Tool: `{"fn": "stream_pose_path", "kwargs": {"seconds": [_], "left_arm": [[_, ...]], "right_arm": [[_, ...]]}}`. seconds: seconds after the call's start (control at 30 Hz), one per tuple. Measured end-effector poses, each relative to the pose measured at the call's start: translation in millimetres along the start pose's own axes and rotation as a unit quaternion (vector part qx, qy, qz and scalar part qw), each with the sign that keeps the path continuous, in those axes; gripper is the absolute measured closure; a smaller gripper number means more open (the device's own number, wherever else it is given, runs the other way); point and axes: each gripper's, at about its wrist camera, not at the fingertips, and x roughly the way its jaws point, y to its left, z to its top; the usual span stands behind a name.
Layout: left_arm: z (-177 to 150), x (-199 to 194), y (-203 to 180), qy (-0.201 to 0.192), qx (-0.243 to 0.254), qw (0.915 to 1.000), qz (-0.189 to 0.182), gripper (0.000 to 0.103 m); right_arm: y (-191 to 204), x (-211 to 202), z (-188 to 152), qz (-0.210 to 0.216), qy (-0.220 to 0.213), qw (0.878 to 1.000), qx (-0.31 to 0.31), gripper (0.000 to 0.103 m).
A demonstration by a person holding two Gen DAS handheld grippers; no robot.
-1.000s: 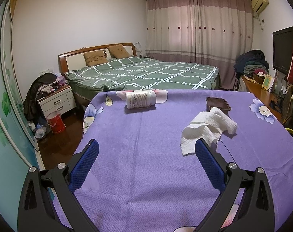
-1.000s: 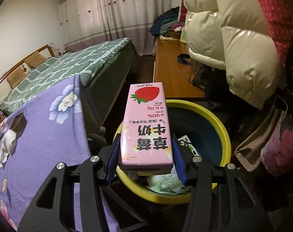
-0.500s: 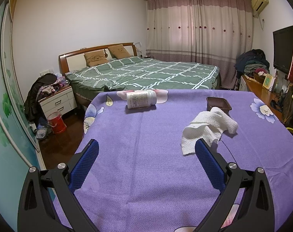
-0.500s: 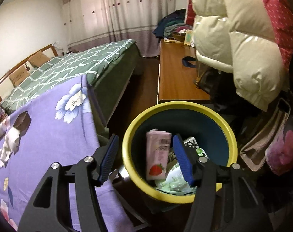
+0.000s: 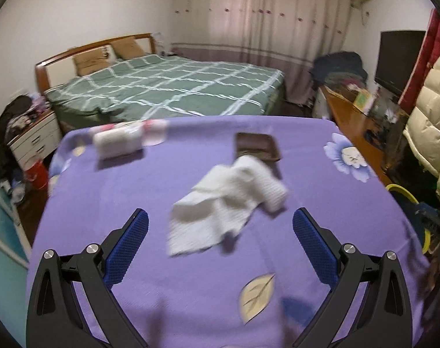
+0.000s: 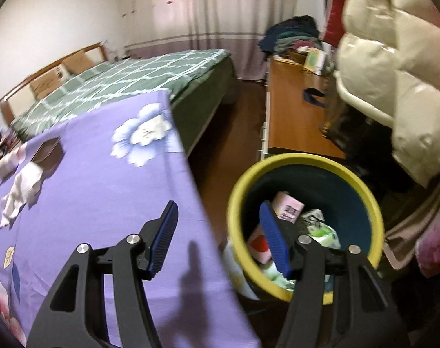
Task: Collect trash
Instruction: 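Grasp the brown plastic tray by its rim with the left gripper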
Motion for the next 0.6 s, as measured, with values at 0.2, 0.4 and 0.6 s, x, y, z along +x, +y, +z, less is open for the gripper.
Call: {"fn": "stream_pose_path", "kwargs": {"seconds": [0.2, 0.4, 0.6], "left_arm": [[37, 46, -31, 0.04, 0.005, 0.9989, -0.022, 0.005], [66, 100, -47, 0.078, -0.002, 0.9967, -0.025, 0.005], [89, 145, -57, 0.103, 0.008, 0.9946, 0.004, 0.005]], "right_arm": [[10, 12, 6, 0.01, 0.017, 1.0, -0.006, 0.047], [12, 19, 8, 0.015, 0.023, 1.0, -0.007, 0.047], [8, 21, 8, 0.023, 0.029, 0.999, 0.001, 0.047]]}}
